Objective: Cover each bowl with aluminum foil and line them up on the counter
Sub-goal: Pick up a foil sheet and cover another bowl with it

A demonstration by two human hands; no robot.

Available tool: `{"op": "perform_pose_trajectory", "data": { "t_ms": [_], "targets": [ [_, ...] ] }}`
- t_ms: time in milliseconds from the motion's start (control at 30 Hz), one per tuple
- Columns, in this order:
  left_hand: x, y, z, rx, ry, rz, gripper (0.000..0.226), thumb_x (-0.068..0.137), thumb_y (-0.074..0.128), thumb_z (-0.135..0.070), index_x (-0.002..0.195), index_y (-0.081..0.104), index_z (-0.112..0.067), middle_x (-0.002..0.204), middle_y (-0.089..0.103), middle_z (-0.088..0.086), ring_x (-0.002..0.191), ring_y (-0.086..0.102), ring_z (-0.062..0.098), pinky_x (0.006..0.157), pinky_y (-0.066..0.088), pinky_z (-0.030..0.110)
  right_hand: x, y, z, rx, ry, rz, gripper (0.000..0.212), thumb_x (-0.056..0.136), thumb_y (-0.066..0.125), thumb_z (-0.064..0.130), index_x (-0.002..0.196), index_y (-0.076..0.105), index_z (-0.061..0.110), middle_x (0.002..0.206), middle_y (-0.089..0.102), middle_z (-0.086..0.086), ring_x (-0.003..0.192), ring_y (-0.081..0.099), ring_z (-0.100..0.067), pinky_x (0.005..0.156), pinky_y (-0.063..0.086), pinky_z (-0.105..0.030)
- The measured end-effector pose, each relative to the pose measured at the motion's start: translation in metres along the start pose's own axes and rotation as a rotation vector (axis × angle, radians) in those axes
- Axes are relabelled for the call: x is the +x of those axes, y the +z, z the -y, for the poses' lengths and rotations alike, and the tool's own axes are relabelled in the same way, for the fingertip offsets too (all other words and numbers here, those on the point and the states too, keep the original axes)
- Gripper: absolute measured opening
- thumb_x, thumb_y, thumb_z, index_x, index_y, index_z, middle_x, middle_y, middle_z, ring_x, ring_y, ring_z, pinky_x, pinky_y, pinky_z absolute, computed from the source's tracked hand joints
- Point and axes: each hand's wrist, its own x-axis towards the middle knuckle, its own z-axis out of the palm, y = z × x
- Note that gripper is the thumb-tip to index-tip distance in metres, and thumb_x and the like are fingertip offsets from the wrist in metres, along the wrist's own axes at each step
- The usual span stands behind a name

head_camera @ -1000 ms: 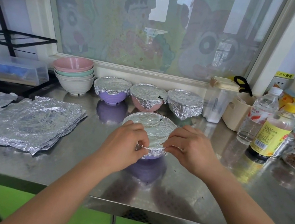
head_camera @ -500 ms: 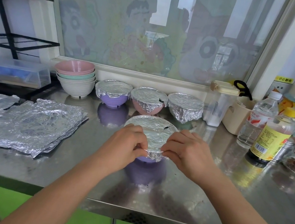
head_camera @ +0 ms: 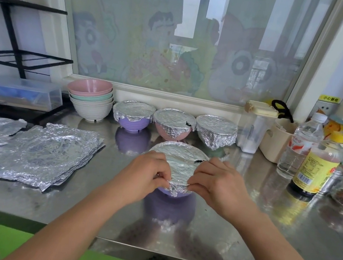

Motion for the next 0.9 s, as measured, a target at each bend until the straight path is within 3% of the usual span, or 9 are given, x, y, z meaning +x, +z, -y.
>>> {"op": "perform_pose_trajectory", "data": {
  "t_ms": [167, 400, 600, 667, 800, 900],
  "targets": [
    [0.0, 0.004, -0.007, 0.002, 0.012, -0.003, 0.018, 0.067, 0.085, -0.021, 0.076, 0.07, -0.017, 0.08, 0.059, -0.007, 0.077, 0.053, 0.008, 0.069, 0.04, 0.018, 0.006, 0.004, 0.006, -0.034, 0.007, 0.0, 0.017, 0.083, 0.06, 0.039, 0.074, 0.071, 0.031, 0.078, 0.062, 0.013, 0.076, 0.056, -0.016, 0.064, 0.033, -0.03],
    [0.002, -0.003, -0.003, -0.001, 0.036, 0.055, 0.013, 0.072, 0.081, -0.013, 0.073, 0.068, -0.016, 0.078, 0.06, -0.008, 0.075, 0.053, 0.009, 0.068, 0.044, 0.026, 0.0, -0.004, -0.001, 0.064, 0.021, 0.032, 0.024, 0.086, 0.058, 0.048, 0.083, 0.074, 0.031, 0.087, 0.065, 0.012, 0.081, 0.058, -0.017, 0.065, 0.042, -0.03],
    [0.001, -0.004, -0.002, -0.039, 0.007, 0.05, 0.014, 0.07, 0.083, -0.017, 0.075, 0.07, -0.016, 0.078, 0.057, -0.009, 0.069, 0.054, 0.003, 0.067, 0.044, 0.019, 0.004, -0.003, 0.001, -0.003, -0.02, 0.06, 0.013, 0.082, 0.062, 0.039, 0.077, 0.071, 0.03, 0.082, 0.063, 0.013, 0.078, 0.057, -0.017, 0.067, 0.029, -0.026],
    [0.0, 0.002, -0.007, -0.033, 0.006, 0.02, 0.019, 0.068, 0.085, -0.022, 0.078, 0.07, -0.015, 0.078, 0.054, -0.012, 0.07, 0.052, 0.0, 0.067, 0.04, 0.013, 0.005, -0.002, 0.005, -0.016, -0.015, 0.047, 0.008, 0.079, 0.066, 0.036, 0.076, 0.07, 0.03, 0.079, 0.063, 0.012, 0.076, 0.057, -0.017, 0.065, 0.032, -0.029],
    [0.003, 0.014, -0.015, 0.03, 0.059, 0.017, 0.013, 0.071, 0.08, -0.017, 0.073, 0.067, -0.016, 0.076, 0.056, -0.005, 0.077, 0.048, 0.007, 0.067, 0.039, 0.022, 0.006, 0.001, 0.01, -0.013, -0.023, 0.046, 0.017, 0.082, 0.06, 0.039, 0.075, 0.07, 0.028, 0.078, 0.062, 0.01, 0.073, 0.056, -0.019, 0.059, 0.043, -0.031],
    [0.004, 0.007, -0.012, 0.036, 0.069, 0.031, 0.011, 0.072, 0.078, -0.014, 0.072, 0.067, -0.015, 0.077, 0.058, -0.005, 0.078, 0.05, 0.01, 0.067, 0.039, 0.023, -0.002, -0.004, -0.001, 0.049, 0.024, 0.044, 0.019, 0.084, 0.062, 0.046, 0.082, 0.073, 0.03, 0.086, 0.064, 0.012, 0.079, 0.057, -0.017, 0.063, 0.045, -0.03]
  ]
}}
